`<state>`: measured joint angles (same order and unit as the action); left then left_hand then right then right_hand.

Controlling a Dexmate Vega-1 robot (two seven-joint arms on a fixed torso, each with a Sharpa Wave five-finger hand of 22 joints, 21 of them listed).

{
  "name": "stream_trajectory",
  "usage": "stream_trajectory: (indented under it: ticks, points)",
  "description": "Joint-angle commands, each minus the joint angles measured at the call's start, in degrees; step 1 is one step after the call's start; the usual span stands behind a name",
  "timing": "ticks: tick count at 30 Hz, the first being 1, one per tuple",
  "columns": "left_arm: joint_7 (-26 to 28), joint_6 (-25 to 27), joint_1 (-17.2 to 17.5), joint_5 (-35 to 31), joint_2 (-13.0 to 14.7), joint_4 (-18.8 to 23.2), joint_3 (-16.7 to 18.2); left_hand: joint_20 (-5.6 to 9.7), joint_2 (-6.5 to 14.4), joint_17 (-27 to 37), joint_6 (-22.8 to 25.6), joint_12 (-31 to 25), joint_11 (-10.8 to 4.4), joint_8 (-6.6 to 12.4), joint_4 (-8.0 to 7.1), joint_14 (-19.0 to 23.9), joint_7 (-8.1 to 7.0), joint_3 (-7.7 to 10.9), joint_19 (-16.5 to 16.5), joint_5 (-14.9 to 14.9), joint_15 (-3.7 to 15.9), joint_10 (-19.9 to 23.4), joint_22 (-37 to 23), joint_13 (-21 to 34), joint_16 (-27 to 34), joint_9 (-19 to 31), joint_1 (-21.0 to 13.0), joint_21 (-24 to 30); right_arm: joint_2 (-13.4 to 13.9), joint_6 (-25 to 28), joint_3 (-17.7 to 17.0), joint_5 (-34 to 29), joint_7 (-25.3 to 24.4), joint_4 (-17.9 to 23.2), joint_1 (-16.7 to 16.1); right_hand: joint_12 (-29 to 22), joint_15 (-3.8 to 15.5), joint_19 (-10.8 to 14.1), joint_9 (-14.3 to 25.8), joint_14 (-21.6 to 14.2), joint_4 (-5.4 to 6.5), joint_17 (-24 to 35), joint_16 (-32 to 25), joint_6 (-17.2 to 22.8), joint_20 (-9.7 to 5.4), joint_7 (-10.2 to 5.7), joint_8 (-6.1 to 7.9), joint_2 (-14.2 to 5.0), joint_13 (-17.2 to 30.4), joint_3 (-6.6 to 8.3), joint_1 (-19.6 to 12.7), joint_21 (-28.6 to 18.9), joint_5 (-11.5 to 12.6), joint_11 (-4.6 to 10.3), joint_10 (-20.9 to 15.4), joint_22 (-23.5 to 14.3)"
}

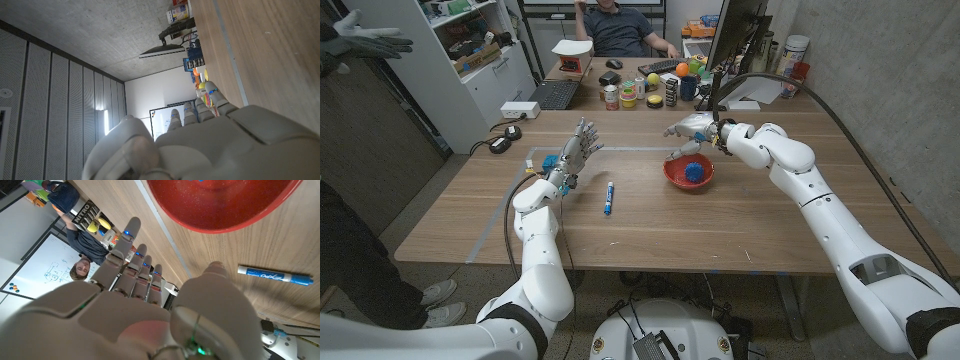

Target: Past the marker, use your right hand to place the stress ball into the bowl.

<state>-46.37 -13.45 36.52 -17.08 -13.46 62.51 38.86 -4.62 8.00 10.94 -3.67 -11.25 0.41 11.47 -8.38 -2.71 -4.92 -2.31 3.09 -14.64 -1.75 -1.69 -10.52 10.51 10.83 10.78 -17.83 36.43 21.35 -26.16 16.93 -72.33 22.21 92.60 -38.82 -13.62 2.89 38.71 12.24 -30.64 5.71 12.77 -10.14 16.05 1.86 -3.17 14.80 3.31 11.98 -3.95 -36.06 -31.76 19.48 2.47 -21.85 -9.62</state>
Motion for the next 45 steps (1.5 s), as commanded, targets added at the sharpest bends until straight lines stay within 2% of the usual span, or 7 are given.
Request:
stream_trajectory:
  ticks: [1, 13, 17, 26, 38, 39, 45]
  points:
    - [-0.1, -0.1, -0.1, -0.1, 0.1, -0.1, 0.1, -0.06, 0.0, 0.1, -0.1, -0.2, -0.04, 0.01, -0.04, -0.6, -0.26, -0.35, -0.2, -0.4, -0.16, -0.4, -0.2, 0.3, 0.2, 0.1, 0.4, -0.2, 0.4, -0.1, -0.3, -0.9, -0.9, 2.3, -0.6, 0.5, 4.87, -3.0, 0.0, 2.1, 0.47, -0.1, -0.1, -0.4, 1.80, -0.18, -0.40, -0.51, 0.0, -0.72, 0.4, 2.0, 0.5, 0.04, 0.9, -0.2]
    - [-0.3, 0.0, 0.0, 0.1, 0.0, 0.3, 0.1, -0.02, 0.0, 0.1, -0.1, -0.2, -0.11, -0.01, -0.02, -0.6, -0.26, -0.40, -0.3, -0.4, -0.18, -0.4, -0.2, 0.3, 0.2, 0.1, 0.5, -0.2, 0.3, 0.2, -0.6, -1.3, -0.6, 4.0, -0.8, 2.0, 1.93, -14.8, -0.2, 10.7, 1.41, -0.9, 0.1, -2.3, 7.59, 0.11, -1.69, -1.39, -0.1, -2.95, 1.9, 9.7, 1.1, -0.33, 5.9, -0.4]
    - [-0.3, 0.1, 0.1, 0.1, -0.1, 0.6, 0.1, -0.03, 0.0, 0.1, -0.2, -0.2, -0.08, -0.02, -0.01, -0.6, -0.26, -0.43, -0.3, -0.4, -0.14, -0.4, -0.2, 0.3, 0.2, 0.1, 0.5, -0.3, 0.0, 0.1, -0.9, -0.5, 0.7, 4.1, -0.6, 2.4, 0.37, -17.4, -0.2, 14.2, 2.11, -1.0, 0.2, -3.1, 10.07, 0.29, -2.11, -1.30, -0.2, -4.33, 3.6, 11.9, 1.0, -0.73, 8.5, -0.4]
    - [-0.3, 0.3, 0.5, 0.1, -0.3, 1.3, 0.1, -0.05, -0.1, 0.1, -0.2, -0.2, -0.08, -0.03, 0.01, -0.6, -0.29, -0.49, -0.3, -0.4, -0.13, -0.5, -0.2, 0.3, 0.2, 0.1, 0.5, -0.3, -0.7, -1.0, -2.0, 2.6, 2.4, 4.1, 0.0, 2.7, -2.30, -23.7, -0.1, 20.5, 3.32, -1.2, 0.1, -7.2, 10.53, 0.27, -3.44, -1.43, -0.3, -7.53, 8.6, 17.0, 1.0, -1.48, 13.7, -0.5]
    - [-0.2, 0.2, 0.6, 0.2, -0.5, 1.5, 0.0, -0.02, -0.1, 0.1, -0.2, -0.2, -0.12, -0.03, 0.04, -0.6, -0.36, -0.57, -0.3, -0.5, -0.15, -0.5, -0.2, 0.3, 0.2, 0.1, 0.5, -0.4, -1.5, -2.2, -4.1, 5.4, 0.3, 3.7, 0.2, 2.3, -3.69, -26.9, -0.1, 24.5, 3.52, -1.2, 0.1, -10.5, 10.55, 0.06, -3.98, -2.31, -0.3, -9.03, 11.3, 19.5, 1.0, -1.59, 15.6, -0.5]
    - [-0.3, 0.2, 0.7, 0.2, -0.6, 1.6, 0.0, -0.03, -0.2, 0.1, -0.2, -0.2, -0.13, -0.02, 0.04, -0.6, -0.31, -0.58, -0.3, -0.5, -0.15, -0.5, -0.2, 0.3, 0.2, 0.1, 0.5, -0.4, -1.5, -2.7, -4.4, 5.9, -0.3, 3.4, 0.2, 2.7, -3.74, -27.4, -0.2, 24.9, 3.43, -1.2, -0.2, -11.9, 10.54, 0.30, -4.19, -2.55, -0.3, -9.37, 11.8, 19.9, 1.0, -1.63, 17.4, -0.5]
    - [-0.2, 0.3, 0.9, 0.2, -0.7, 2.0, -0.1, -0.07, -0.2, 0.1, -0.2, -0.2, -0.08, -0.04, 0.05, -0.6, -0.33, -0.63, -0.3, -0.5, -0.09, -0.5, -0.2, 0.3, 0.2, 0.1, 0.5, -0.5, -1.6, -4.0, -5.1, 6.9, -2.4, 2.9, 0.4, 2.5, -3.80, -26.9, -0.2, 24.4, 3.17, -1.3, -0.6, -13.6, 10.39, 0.50, -4.32, -2.93, -0.3, -9.63, 11.9, 19.9, 1.1, -1.86, 18.0, -0.6]
